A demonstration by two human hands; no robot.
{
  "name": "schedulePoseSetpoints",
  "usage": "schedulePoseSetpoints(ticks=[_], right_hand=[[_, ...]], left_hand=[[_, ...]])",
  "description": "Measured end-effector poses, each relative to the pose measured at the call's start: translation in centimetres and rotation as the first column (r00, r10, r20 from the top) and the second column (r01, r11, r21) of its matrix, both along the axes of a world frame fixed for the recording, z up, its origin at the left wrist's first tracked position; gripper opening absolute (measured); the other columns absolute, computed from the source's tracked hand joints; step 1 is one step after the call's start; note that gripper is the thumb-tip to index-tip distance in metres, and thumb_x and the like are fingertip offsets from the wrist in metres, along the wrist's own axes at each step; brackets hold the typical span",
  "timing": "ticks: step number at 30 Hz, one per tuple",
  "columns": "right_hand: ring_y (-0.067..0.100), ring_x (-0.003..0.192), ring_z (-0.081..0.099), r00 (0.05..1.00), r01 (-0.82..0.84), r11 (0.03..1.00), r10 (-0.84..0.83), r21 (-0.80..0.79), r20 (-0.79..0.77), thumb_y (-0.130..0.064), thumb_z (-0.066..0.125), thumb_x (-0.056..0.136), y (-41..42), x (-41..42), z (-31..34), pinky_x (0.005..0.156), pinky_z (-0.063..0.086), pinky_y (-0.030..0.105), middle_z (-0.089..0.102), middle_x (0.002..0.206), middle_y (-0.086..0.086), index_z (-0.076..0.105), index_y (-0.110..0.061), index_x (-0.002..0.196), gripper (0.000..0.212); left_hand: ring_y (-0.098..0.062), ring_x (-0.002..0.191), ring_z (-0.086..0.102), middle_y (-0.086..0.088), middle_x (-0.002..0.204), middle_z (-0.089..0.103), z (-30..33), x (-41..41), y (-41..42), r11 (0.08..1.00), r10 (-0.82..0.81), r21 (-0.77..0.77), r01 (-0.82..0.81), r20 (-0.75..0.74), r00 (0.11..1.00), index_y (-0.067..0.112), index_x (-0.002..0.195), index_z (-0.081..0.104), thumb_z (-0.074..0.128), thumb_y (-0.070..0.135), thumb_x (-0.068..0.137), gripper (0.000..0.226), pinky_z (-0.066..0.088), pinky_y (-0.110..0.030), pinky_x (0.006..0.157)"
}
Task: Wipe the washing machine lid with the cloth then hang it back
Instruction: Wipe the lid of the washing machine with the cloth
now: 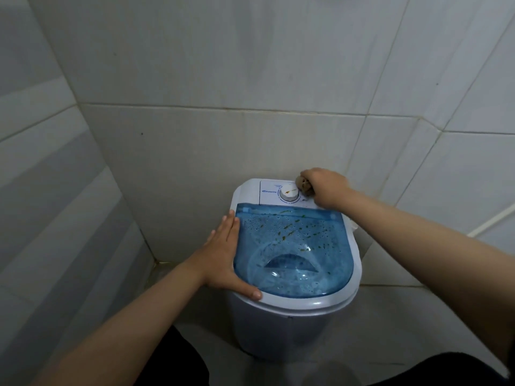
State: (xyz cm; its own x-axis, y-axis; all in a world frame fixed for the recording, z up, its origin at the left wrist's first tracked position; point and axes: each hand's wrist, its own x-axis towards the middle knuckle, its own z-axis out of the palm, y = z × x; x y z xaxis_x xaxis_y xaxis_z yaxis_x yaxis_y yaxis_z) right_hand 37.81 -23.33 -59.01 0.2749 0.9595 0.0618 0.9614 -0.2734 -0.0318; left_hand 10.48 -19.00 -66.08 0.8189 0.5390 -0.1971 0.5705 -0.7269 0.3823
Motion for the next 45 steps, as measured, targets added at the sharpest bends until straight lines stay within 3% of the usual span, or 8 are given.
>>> schedulePoseSetpoints(ticks=[6, 10, 13, 19, 27, 31, 37, 45], right_hand=[[0.035, 0.103, 0.059, 0.997, -0.012, 1.000, 0.010, 0.028, 0.077, 0.008, 0.049, 0.080, -0.5, -0.6, -2.7, 0.067, 0.044, 0.035, 0.057, 0.125, 0.013, 0.048, -0.012, 0.124, 0.048], [0.029, 0.102, 0.058, 0.994, -0.069, 0.998, 0.068, 0.006, 0.084, 0.006, 0.045, 0.081, -2.5, -0.9, -2.7, 0.063, 0.034, 0.031, 0.059, 0.119, 0.008, 0.051, -0.014, 0.106, 0.033], [0.028, 0.107, 0.058, 0.986, -0.104, 0.991, 0.114, -0.084, 0.119, 0.003, 0.048, 0.081, -3.8, -1.3, -2.4, 0.066, 0.038, 0.032, 0.058, 0.124, 0.008, 0.048, -0.015, 0.125, 0.048], [0.028, 0.101, 0.060, 0.987, -0.134, 0.946, 0.103, -0.296, -0.121, 0.005, 0.049, 0.070, -3.4, -0.3, 1.5, 0.069, 0.046, 0.034, 0.065, 0.103, 0.007, 0.061, -0.015, 0.107, 0.044], [0.032, 0.109, 0.059, 0.980, -0.088, 0.987, 0.110, 0.132, -0.165, -0.004, 0.059, 0.079, 1.0, -1.8, 2.5, 0.085, 0.050, 0.037, 0.065, 0.121, 0.011, 0.057, -0.017, 0.125, 0.048], [0.030, 0.106, 0.057, 0.982, -0.160, 0.986, 0.164, 0.047, -0.090, 0.005, 0.050, 0.077, 2.1, -3.0, -0.5, 0.081, 0.050, 0.038, 0.060, 0.127, 0.010, 0.056, -0.020, 0.116, 0.047], [0.030, 0.126, 0.047, 0.982, -0.176, 0.980, 0.182, 0.097, -0.058, 0.014, 0.048, 0.074, 0.3, -3.5, -1.9, 0.096, 0.047, 0.045, 0.046, 0.145, 0.008, 0.040, -0.014, 0.140, 0.072], [0.029, 0.104, 0.060, 0.970, -0.238, 0.962, 0.228, -0.134, -0.088, 0.007, 0.052, 0.070, -0.4, -2.5, 0.7, 0.083, 0.053, 0.041, 0.067, 0.114, 0.008, 0.061, -0.017, 0.118, 0.055]], left_hand=[[-0.016, 0.138, -0.034, 0.002, 0.147, -0.044, 0.0, 0.0, 0.3, 1.000, 0.004, -0.005, -0.004, 0.003, 1.000, 0.013, 0.144, -0.030, 0.065, 0.087, 0.036, 0.161, -0.008, -0.047, 0.118], [-0.017, 0.139, -0.034, 0.001, 0.147, -0.043, -0.1, -0.1, 0.2, 1.000, 0.000, 0.001, 0.000, 0.000, 1.000, 0.012, 0.144, -0.029, 0.065, 0.087, 0.036, 0.162, -0.008, -0.047, 0.118], [-0.017, 0.139, -0.034, 0.001, 0.147, -0.043, -0.1, -0.1, 0.3, 1.000, -0.002, 0.003, 0.002, -0.001, 1.000, 0.012, 0.144, -0.029, 0.063, 0.089, 0.035, 0.162, -0.008, -0.047, 0.118], [-0.017, 0.139, -0.034, 0.001, 0.148, -0.042, 0.0, -0.2, 0.1, 1.000, 0.001, 0.001, -0.001, 0.010, 1.000, 0.012, 0.144, -0.028, 0.062, 0.090, 0.034, 0.162, -0.008, -0.047, 0.118], [-0.015, 0.138, -0.034, 0.003, 0.148, -0.042, -0.1, -0.2, 0.1, 1.000, 0.010, 0.003, -0.010, 0.022, 1.000, 0.013, 0.144, -0.029, 0.066, 0.087, 0.036, 0.161, -0.007, -0.046, 0.118], [-0.015, 0.138, -0.034, 0.002, 0.148, -0.042, -0.2, -0.1, 0.1, 1.000, 0.018, 0.001, -0.018, 0.030, 0.999, 0.013, 0.145, -0.027, 0.066, 0.086, 0.036, 0.161, -0.005, -0.047, 0.119], [-0.015, 0.138, -0.035, 0.003, 0.147, -0.043, -0.2, -0.2, 0.3, 1.000, 0.010, -0.004, -0.010, 0.033, 0.999, 0.013, 0.144, -0.029, 0.066, 0.086, 0.038, 0.160, -0.008, -0.046, 0.118], [-0.016, 0.138, -0.034, 0.004, 0.147, -0.043, -0.2, -0.2, 0.2, 1.000, 0.009, -0.012, -0.009, 0.029, 1.000, 0.014, 0.144, -0.029, 0.066, 0.086, 0.038, 0.159, -0.008, -0.046, 0.118]])
